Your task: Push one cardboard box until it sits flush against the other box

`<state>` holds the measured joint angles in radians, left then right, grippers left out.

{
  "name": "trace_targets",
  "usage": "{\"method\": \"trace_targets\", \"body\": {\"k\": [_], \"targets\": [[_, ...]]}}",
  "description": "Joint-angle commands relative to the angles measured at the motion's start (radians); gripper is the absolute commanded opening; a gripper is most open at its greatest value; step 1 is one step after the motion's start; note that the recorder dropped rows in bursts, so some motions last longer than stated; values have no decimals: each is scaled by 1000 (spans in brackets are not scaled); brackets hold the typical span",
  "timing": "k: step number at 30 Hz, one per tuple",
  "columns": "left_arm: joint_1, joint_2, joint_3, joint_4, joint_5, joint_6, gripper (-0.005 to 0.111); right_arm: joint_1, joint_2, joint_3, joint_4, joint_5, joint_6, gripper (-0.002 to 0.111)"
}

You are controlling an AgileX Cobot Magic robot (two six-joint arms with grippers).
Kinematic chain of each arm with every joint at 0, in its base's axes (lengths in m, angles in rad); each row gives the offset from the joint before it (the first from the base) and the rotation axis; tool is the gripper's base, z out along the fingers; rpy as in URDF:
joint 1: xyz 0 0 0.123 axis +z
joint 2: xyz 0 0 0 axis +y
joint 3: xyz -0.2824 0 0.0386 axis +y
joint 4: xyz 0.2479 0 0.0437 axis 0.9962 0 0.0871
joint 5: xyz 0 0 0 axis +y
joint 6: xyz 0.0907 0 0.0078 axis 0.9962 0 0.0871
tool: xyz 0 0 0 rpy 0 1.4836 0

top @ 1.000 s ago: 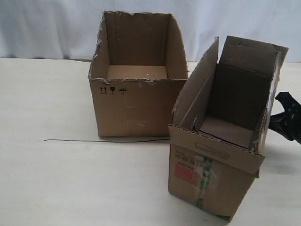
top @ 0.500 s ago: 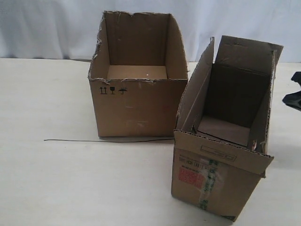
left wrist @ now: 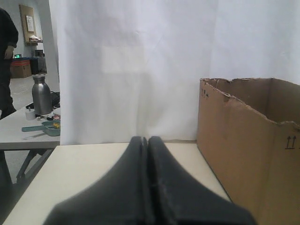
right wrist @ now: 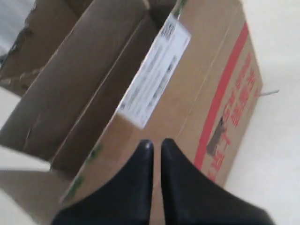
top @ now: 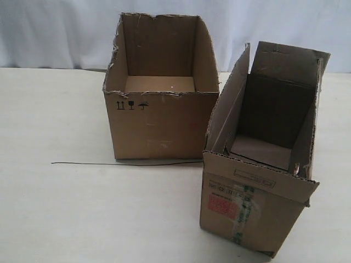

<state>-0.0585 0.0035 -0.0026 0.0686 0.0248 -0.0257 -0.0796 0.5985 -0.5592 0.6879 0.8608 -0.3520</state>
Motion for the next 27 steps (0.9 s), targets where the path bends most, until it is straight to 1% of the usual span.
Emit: {"method": "trace_targets", "body": {"k": [1,3,6,10,14,18,21,27], "targets": [[0,-4,3,-1,-9,-6,0,103,-121,-8,-201,179,219,5],[0,-4,3,-1,-9,-6,0,128,-175,-10,-226,247,247,5],[0,-4,3,-1,-9,-6,0,143,-230,-10,-202,326,258,5],[0,-4,3,-1,-9,-6,0,143,-237,3,-198,360,224,5],[0,-4,3,-1,-9,-6,0,143,-229,54,-91,306,168,5],[0,-4,3,0,-9,-6,0,143,-184,135,53,242,55,5],[0,-4,3,0,-9,-6,0,143,-146,174,93,189,-5,5],[0,-4,3,0,-9,-6,0,143,-55,181,207,154,-116,5]]}}
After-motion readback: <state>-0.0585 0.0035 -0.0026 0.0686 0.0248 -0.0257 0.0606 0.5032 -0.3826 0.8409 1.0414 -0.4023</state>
